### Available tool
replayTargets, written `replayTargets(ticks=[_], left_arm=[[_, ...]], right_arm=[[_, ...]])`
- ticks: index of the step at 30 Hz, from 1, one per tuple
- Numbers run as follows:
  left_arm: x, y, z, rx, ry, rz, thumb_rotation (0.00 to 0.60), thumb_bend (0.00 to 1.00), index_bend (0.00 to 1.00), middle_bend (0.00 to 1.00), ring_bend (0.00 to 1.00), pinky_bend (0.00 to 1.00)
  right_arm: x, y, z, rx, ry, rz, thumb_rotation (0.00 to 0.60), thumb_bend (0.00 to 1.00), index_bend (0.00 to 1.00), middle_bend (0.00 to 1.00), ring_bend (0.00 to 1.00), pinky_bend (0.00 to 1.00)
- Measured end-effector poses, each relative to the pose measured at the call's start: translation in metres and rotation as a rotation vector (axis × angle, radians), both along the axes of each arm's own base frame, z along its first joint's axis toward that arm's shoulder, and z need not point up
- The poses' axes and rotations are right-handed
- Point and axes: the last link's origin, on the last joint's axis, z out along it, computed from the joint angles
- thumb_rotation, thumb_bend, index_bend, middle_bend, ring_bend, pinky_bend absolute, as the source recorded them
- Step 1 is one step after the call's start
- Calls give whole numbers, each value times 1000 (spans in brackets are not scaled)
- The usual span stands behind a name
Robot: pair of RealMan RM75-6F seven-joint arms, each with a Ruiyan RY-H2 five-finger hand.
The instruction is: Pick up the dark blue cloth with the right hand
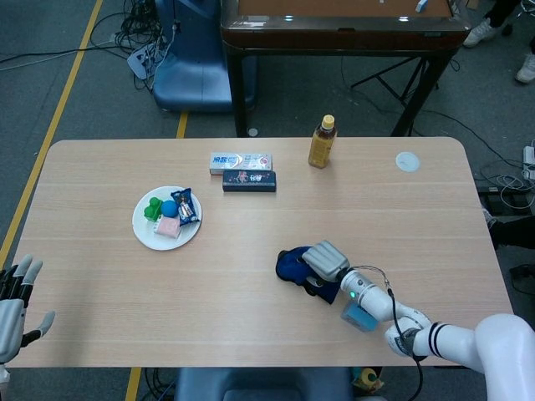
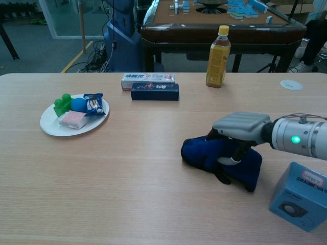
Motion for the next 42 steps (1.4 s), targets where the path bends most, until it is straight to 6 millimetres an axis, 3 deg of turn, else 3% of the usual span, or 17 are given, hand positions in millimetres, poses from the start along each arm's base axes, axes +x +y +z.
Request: replayTargets(ticks=[15,21,29,42], left_arm=[[-1,1,-1,-5,-1,1,600,262,0,0,10,28],[-1,2,-1,-5,-2,0,600,262,0,0,10,28],[1,4,-3,-11,-4,-12,600,262,0,0,10,28],[0,0,0,-2,-8,-10,600,262,0,0,11,28]], right_arm=[[-47,-44,21,-149,137,-113,600,605,685,567,577,614],[-61,-65,43,-251,125,-197,600,605,684,567,577,614],[-46,-78,79,-357,6,-194,600,605,685,567,577,614],[14,-47,85,-266,-218,-83,600,605,685,567,577,614]])
